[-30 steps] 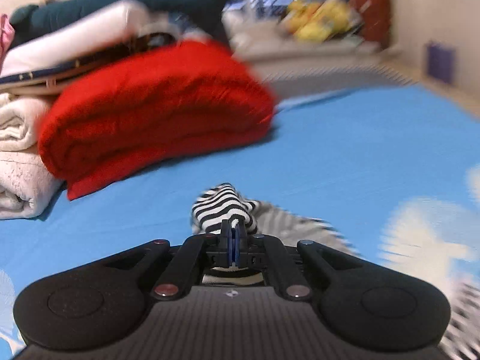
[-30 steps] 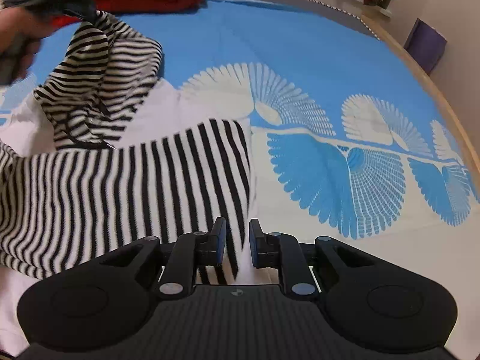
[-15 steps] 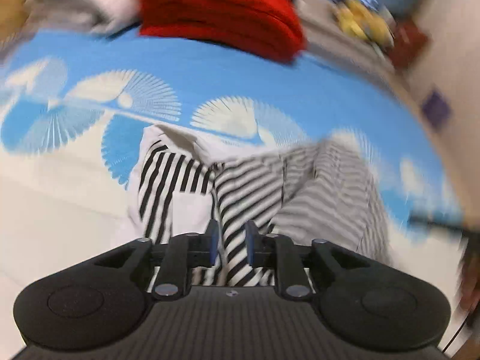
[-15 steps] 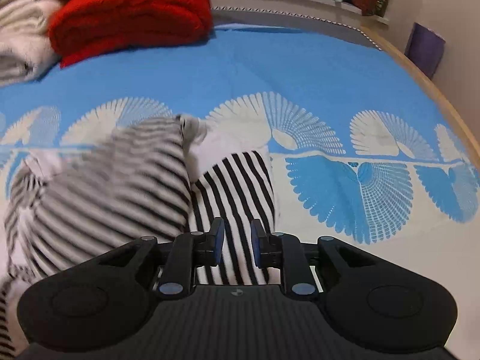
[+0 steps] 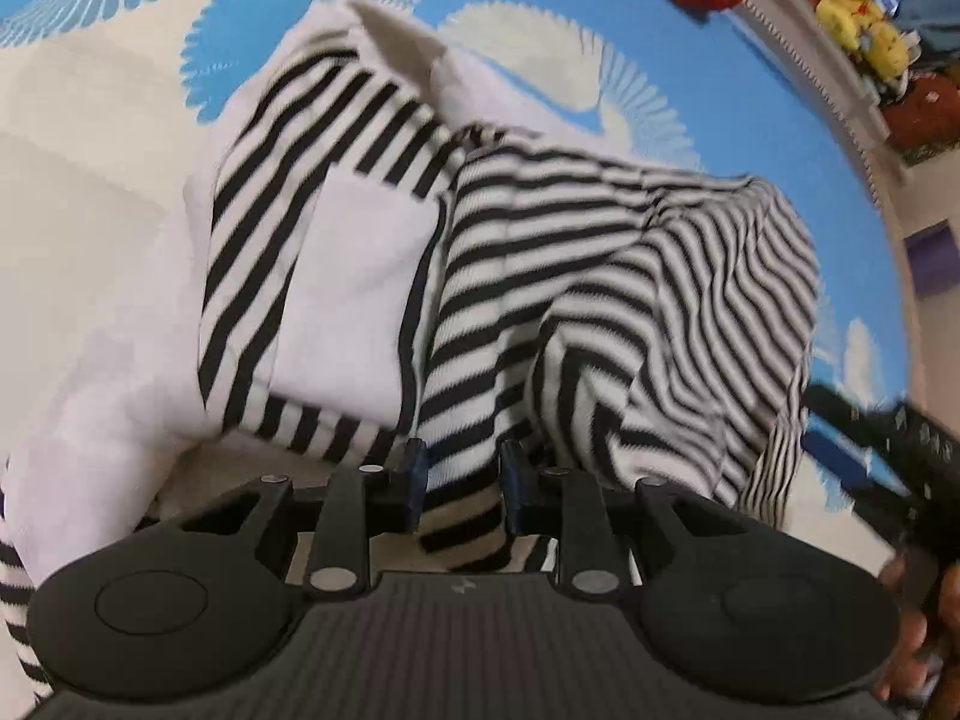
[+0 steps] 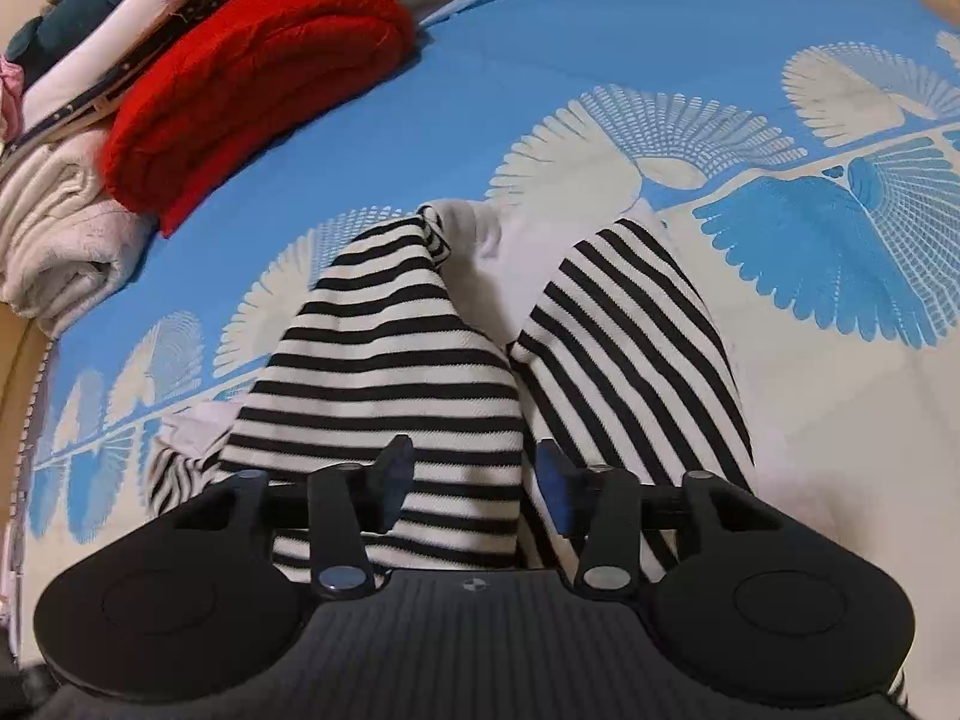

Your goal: Fold small clothes

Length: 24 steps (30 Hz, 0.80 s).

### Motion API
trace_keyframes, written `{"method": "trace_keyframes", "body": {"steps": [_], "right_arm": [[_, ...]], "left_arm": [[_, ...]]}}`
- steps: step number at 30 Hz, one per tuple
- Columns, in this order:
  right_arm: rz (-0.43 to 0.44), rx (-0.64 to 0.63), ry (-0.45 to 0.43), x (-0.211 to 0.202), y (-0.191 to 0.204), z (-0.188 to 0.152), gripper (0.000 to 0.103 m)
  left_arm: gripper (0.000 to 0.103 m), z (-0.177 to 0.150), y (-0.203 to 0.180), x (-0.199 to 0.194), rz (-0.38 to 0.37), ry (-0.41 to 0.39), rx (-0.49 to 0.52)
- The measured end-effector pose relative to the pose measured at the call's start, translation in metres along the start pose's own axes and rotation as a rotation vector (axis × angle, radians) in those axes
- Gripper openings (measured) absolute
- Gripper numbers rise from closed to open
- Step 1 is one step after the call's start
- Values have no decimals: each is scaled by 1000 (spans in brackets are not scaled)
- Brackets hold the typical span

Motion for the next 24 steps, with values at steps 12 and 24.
{"method": "trace_keyframes", "body": {"steps": [12,24], "right_arm": [[4,-24,-21,38,3,3,1],[381,248,-399,-102,-43,13,1]], "left_arm": [[2,17,-2,1,6,-21,22],[1,46,11,-106,-172,-608,21]]}}
Point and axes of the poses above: each gripper's, at about its wrist camera, not at the fingertips, and x roughly the way its jaws point, y to its left, z to its top, the point moved 1 cm from there along x, roughly the way its jaws point, and after that the axes turned 4 degrees about z, right-handed, at the moved point
